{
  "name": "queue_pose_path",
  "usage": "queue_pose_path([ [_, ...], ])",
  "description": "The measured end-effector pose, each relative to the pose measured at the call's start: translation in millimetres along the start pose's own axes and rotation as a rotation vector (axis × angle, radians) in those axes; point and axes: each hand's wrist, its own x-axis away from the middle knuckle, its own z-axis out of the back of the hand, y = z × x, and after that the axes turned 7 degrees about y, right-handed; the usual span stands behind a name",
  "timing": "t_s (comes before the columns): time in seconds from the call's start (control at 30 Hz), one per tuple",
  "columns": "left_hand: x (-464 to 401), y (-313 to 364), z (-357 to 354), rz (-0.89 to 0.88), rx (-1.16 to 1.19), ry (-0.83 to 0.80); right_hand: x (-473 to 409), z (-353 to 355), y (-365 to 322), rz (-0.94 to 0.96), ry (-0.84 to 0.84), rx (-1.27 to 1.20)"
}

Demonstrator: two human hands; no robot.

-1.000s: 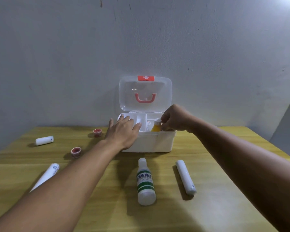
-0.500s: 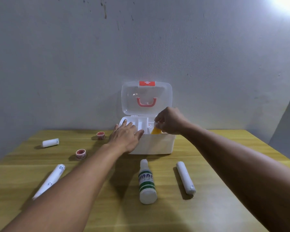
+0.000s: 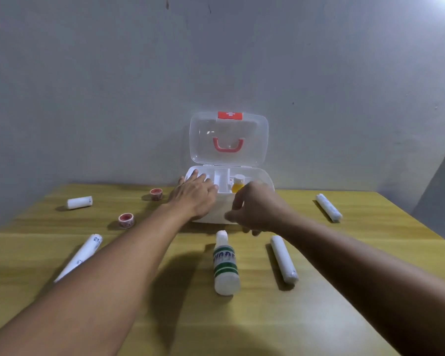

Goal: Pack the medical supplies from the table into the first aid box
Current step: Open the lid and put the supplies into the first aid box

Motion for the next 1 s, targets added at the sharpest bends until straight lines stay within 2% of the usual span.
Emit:
queue_pose_path([
  [0.07,-0.6,-1.2,-0.2,-0.004,-0.018,-0.022,7.0,-17.3,-2.9,-0.199,-0.279,-0.162],
  [0.1,-0.9,-1.3,-0.5,-0.013,-0.033,-0.032,5.6,-27.2,-1.5,-0.237,-0.316,-0.174],
  [0.2,-0.7,-2.4,-0.7,-0.03,-0.059,-0.052,-1.0,-46.1,1.2,-0.307,-0.258,-0.195],
  [0.3,-0.6,-3.8,-1.4,-0.028,-0.046,-0.063,-2.2,-44.3,2.0,-0.389,-0.278,-0.294],
  [0.4,-0.6,-3.4,-0.7,-0.024,-0.015,-0.064,-1.0,-19.6,3.1,-0.36,-0.253,-0.338],
  [0.47,1.2,-0.3,1.1,-0.015,-0.003,-0.049,-1.5,9.3,2.6,-0.303,-0.179,-0.329],
  [0.6,1.6,10.3,4.4,0.009,-0.058,0.025,-9.4,78.0,3.3,-0.183,0.093,-0.343],
  [0.7,2.9,18.1,5.0,0.02,0.044,0.086,-25.8,110.9,10.7,-0.118,0.289,-0.35],
  [0.83,0.2,27.9,2.9,0.027,0.212,0.102,-50.0,109.2,26.4,-0.036,0.523,-0.3],
  [0.93,1.0,29.6,0.7,-0.066,0.105,0.028,-57.1,86.6,39.4,0.006,0.55,-0.215],
  [1.0,2.8,27.4,-2.1,-0.127,-0.022,-0.02,-61.3,73.1,47.4,0.021,0.567,-0.247],
])
